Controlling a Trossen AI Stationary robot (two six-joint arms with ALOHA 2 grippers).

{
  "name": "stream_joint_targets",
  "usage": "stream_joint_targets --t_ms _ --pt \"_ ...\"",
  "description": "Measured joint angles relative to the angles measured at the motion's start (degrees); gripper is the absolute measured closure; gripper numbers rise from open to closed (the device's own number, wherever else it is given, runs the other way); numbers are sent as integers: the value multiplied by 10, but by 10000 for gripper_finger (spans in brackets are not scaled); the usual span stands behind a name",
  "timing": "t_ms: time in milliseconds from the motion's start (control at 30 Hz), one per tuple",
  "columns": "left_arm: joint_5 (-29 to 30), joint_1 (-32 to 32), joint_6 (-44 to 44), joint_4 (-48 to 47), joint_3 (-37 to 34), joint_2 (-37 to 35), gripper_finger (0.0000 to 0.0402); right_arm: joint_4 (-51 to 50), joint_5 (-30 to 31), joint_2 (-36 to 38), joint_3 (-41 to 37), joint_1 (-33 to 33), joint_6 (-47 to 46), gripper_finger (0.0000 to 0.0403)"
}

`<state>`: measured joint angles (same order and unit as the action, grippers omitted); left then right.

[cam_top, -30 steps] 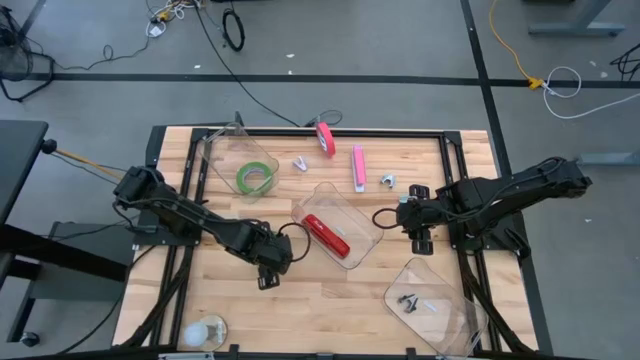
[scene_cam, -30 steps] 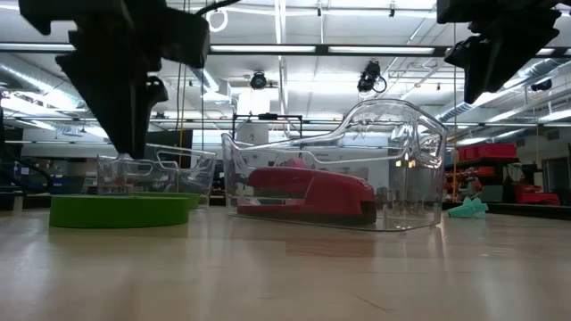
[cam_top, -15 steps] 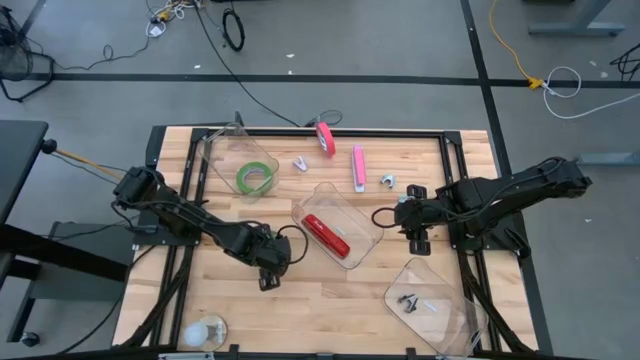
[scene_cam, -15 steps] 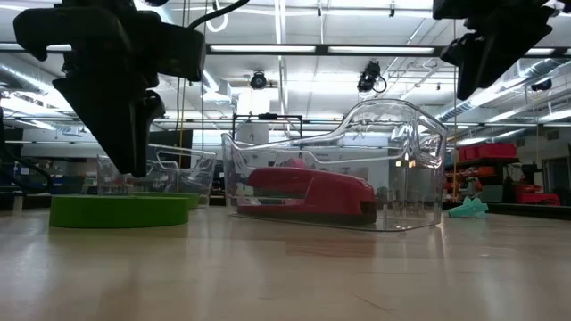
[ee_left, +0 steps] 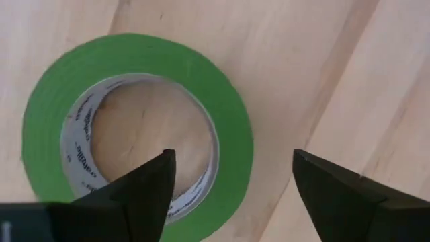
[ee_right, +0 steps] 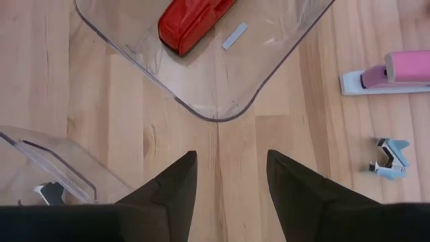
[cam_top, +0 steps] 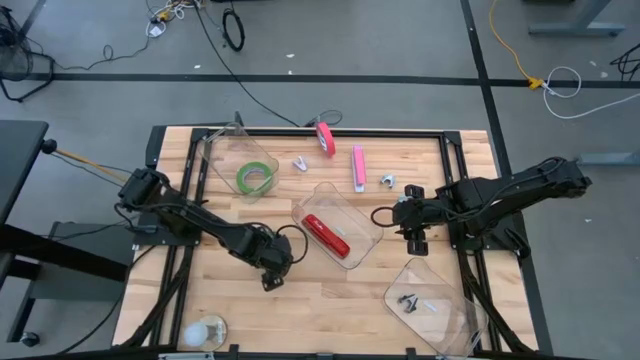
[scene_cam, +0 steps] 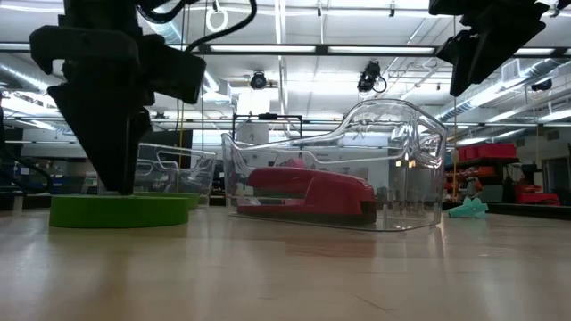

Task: Pick and place Stapler, Stapler remover, tape
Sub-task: Put the green tape into the top transparent bin

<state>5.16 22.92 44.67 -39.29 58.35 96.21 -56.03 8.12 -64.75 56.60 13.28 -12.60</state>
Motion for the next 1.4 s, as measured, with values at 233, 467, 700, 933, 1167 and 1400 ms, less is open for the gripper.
stream_joint_targets --t_ms 233,467,700,933,1167,1400 --pt "1 -2 -3 13 1 24 96 2 0 0 0 0 -1 222" --pt "6 -2 -7 14 1 39 103 8 0 0 0 0 -2 222" --pt "-12 -6 -4 -2 0 46 110 11 0 0 0 0 -2 222" --pt "-24 -6 -4 5 0 50 172 12 0 0 0 0 -2 222" --pt "-24 -6 -4 5 0 50 219 14 0 0 0 0 -1 222" --pt "-24 -6 -4 3 0 49 242 14 0 0 0 0 -1 222"
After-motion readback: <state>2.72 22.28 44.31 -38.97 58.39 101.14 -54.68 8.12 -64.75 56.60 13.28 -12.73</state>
